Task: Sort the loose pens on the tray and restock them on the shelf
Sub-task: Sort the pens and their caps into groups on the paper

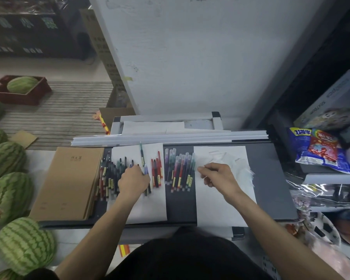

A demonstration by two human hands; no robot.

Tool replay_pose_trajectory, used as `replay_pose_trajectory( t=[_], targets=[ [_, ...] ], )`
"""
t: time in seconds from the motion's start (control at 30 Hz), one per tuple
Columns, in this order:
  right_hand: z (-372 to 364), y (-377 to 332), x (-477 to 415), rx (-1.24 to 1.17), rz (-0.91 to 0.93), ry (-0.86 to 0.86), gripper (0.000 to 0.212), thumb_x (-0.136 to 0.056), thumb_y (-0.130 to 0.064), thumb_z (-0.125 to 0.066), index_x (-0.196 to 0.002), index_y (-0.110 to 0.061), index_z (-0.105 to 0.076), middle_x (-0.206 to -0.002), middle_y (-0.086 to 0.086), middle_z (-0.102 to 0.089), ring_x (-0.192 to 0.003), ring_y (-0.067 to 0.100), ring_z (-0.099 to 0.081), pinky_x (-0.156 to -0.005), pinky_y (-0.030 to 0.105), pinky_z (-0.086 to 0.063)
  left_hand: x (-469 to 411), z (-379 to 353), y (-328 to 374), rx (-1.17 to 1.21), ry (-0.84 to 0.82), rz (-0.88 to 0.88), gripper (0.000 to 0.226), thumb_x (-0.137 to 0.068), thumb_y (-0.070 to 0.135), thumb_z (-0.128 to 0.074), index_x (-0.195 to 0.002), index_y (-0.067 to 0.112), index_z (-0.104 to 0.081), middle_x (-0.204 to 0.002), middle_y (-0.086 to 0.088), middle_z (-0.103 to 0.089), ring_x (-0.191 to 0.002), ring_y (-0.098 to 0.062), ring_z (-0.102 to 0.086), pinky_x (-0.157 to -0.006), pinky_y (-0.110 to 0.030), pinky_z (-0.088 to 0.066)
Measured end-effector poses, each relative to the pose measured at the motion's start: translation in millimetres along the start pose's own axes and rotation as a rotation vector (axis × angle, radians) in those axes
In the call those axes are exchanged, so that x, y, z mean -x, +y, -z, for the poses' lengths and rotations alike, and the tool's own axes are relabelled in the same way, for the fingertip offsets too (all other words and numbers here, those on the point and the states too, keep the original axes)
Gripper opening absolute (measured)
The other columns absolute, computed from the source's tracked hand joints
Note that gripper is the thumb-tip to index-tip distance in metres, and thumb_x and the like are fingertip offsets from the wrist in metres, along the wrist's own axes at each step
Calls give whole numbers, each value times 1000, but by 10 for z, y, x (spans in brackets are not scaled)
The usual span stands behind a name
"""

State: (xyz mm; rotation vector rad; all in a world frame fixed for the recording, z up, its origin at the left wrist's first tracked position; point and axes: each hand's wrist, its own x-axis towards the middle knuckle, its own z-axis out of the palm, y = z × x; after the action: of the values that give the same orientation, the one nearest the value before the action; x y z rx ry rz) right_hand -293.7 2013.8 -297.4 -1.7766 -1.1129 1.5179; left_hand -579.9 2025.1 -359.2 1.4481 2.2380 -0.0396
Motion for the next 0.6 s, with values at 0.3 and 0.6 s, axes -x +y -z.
replay_pose_trajectory(
  t=[0.3,0.6],
  targets=[
    [-32,-462,493,-611,-38,-260,18,-91,-16,-73,-99,-1,-78,-99,16,-75,-76,21,-62,-78,28,-54,948,710,297,404,-173,-460,17,-108,33,-46,-93,29,-54,-66,-7,-64,-56,-29,-60,-55,-46,-49],
    [7,-718,664,-651,121,-244,16,-91,-17,-68,-89,-8,-81,-96,16,-75,-70,21,-64,-73,27,-52,1417,1136,562,492,-115,-740,21,-111,37,-40,-105,36,-60,-69,2,-59,-53,-22,-50,-51,-26,-36]
  ],
)
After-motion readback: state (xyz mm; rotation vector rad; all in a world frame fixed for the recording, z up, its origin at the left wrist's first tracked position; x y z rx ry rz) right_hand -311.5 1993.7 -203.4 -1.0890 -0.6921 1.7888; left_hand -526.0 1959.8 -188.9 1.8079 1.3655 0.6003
